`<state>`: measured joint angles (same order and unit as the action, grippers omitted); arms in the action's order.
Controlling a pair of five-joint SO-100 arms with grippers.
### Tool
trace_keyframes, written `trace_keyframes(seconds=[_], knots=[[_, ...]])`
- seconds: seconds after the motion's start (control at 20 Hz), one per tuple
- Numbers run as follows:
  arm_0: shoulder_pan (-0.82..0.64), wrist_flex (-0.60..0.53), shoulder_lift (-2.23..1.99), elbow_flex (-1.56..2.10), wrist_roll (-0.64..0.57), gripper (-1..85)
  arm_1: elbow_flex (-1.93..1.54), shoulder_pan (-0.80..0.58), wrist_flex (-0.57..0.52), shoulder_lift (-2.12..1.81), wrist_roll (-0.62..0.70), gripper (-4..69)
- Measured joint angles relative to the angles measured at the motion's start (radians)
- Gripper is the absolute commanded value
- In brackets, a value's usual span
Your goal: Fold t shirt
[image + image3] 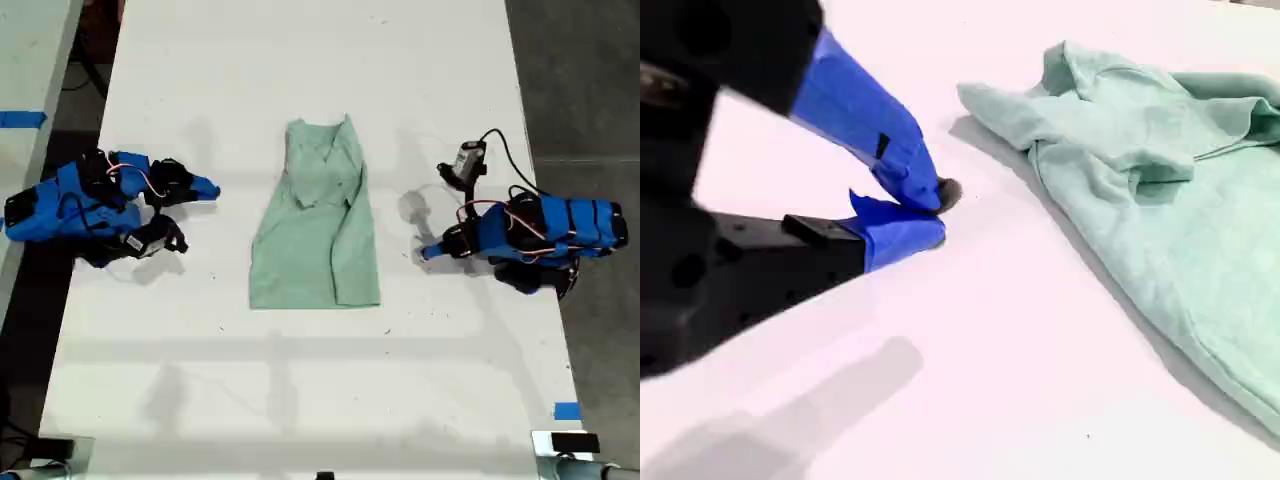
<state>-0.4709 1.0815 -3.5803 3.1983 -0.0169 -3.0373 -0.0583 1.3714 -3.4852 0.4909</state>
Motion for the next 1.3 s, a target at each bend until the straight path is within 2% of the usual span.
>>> trace_keyframes(seconds=[0.1, 0.25, 0.35, 0.45, 0.5, 0.55, 0.6, 0.65, 0.8, 0.95, 1.3], knots=[[0.003, 0.002, 0.0, 0.0, 0.003, -0.2, 0.0, 0.0, 0.0, 0.0, 0.0, 1.9], [0.061, 0.012, 0.0, -0.002, 0.152, -0.4, 0.0, 0.0, 0.0, 0.0, 0.0, 2.0], [0.147, -0.041, 0.031, -0.002, 0.36, -0.4, 0.0, 0.0, 0.0, 0.0, 0.0, 2.1], [0.235, -0.055, 0.247, -0.104, 0.592, 0.1, 0.0, 0.0, 0.0, 0.0, 0.0, 2.1], [0.301, -0.012, 0.446, -0.229, 0.669, 7.0, 0.0, 0.0, 0.0, 0.0, 0.0, 2.2], [0.36, 0.064, 0.683, -0.396, 0.706, 18.8, 0.0, 0.0, 0.0, 0.0, 0.0, 2.2], [0.416, 0.16, 0.919, -0.598, 0.716, 26.9, 0.0, 0.0, 0.0, 0.0, 0.0, 2.1], [0.446, 0.249, 1.161, -0.808, 0.703, 28.0, 0.0, 0.0, 0.0, 0.0, 0.0, 2.1], [0.453, 0.305, 1.747, -1.301, 0.499, 28.7, 0.0, 0.0, 0.0, 0.0, 0.0, 2.2], [0.463, 0.295, 1.944, -1.436, 0.408, 28.4, 0.0, 0.0, 0.0, 0.0, 0.0, 2.3], [0.482, 0.212, 2.097, -1.491, 0.348, 26.7, 0.0, 0.0, 0.0, 0.0, 0.0, 2.2]])
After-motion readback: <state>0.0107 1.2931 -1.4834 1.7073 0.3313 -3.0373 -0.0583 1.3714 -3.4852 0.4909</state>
